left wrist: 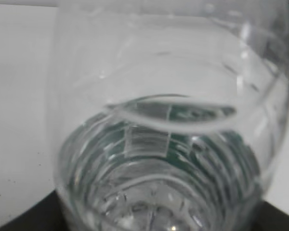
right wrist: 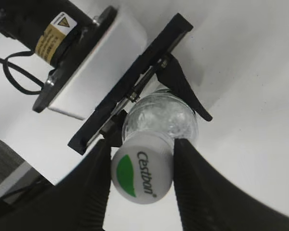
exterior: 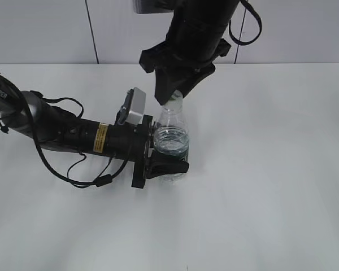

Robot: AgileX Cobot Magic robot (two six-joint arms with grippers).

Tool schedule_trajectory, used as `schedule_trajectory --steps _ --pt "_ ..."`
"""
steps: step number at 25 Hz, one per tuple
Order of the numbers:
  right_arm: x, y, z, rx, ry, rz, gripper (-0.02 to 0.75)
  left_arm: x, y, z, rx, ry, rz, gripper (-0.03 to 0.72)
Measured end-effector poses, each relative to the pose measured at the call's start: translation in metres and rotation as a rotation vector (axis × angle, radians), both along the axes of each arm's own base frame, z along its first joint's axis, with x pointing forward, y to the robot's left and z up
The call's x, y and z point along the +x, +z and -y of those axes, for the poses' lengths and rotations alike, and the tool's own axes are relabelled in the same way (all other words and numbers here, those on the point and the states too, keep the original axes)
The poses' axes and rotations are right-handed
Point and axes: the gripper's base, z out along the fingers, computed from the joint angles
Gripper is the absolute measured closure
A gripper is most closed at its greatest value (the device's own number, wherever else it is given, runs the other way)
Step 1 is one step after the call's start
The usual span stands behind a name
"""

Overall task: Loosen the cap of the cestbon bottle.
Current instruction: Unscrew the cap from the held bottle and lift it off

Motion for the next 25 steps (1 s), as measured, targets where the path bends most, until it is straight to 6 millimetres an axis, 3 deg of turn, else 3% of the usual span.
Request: schedule_trajectory --steps 25 --pt "-0.0008 0.0004 -0.0007 -0.032 0.691 0.243 0.436 -0.0009 -0.0005 -0.0002 0.005 -0.011 0.004 0.281"
